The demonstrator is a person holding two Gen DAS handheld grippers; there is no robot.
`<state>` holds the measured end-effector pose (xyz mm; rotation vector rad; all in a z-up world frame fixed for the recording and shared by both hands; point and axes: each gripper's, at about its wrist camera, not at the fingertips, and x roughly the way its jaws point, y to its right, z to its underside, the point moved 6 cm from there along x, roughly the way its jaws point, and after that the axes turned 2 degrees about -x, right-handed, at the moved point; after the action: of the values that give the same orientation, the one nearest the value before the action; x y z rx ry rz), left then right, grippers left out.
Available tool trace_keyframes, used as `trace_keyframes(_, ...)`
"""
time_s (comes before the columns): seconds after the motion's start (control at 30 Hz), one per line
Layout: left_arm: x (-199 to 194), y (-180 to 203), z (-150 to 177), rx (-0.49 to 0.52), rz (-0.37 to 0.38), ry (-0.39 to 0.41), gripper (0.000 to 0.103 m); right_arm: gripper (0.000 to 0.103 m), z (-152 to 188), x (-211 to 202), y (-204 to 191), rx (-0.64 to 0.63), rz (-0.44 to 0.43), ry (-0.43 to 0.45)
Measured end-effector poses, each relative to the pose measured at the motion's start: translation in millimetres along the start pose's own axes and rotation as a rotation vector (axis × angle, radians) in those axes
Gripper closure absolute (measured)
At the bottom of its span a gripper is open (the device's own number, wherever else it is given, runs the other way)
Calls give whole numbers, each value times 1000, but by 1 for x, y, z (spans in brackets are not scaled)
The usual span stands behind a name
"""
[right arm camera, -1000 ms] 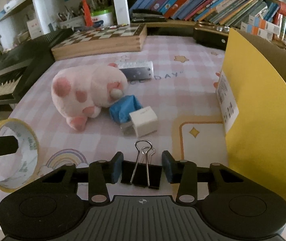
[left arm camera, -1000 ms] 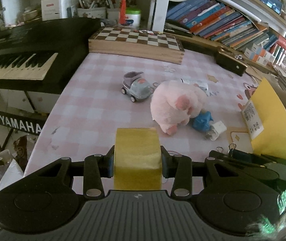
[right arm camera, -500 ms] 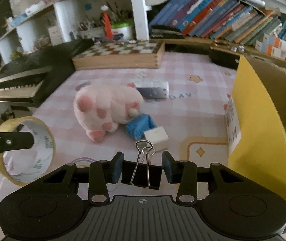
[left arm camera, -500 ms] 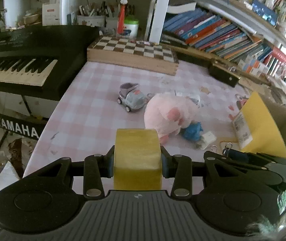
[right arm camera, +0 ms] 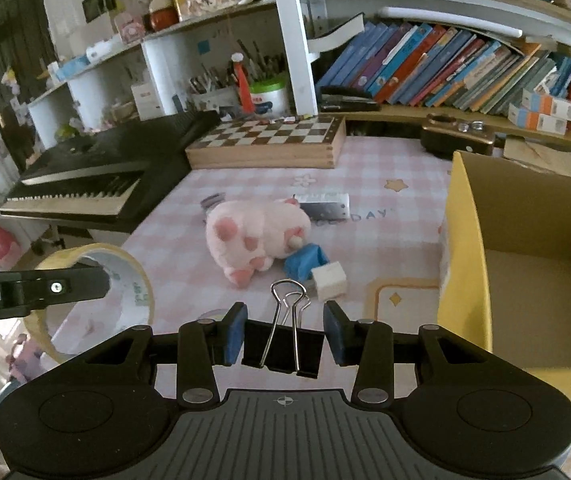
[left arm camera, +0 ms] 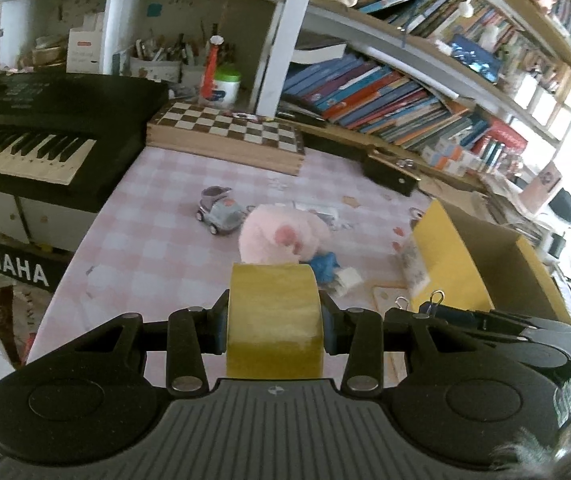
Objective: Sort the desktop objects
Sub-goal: 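Carry the tape roll and binder clip toward the yellow box with both tools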
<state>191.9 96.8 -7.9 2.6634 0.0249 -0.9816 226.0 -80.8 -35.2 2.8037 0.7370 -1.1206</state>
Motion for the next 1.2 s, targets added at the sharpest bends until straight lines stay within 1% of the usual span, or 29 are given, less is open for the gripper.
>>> trace_keyframes(0.17, -12, 0, 16, -11, 31, -12, 65, 62, 9, -21, -8, -1, 13, 18)
trace_keyframes(0.37, -32, 4, 34, -1, 69, -16, 65, 62, 26, -40, -18, 10, 24, 16)
trace_keyframes(0.87, -88, 8, 89, 43, 131, -47, 65, 62, 83, -96, -41, 69, 47, 7)
trace_keyframes(1.03, -101, 9, 101, 56, 148, -53, 65, 62, 100, -112, -47, 82, 56, 3)
trace_keyframes(1.2, -111, 18, 114, 88, 180, -68, 65, 62, 119, -126, -47, 109, 80, -3)
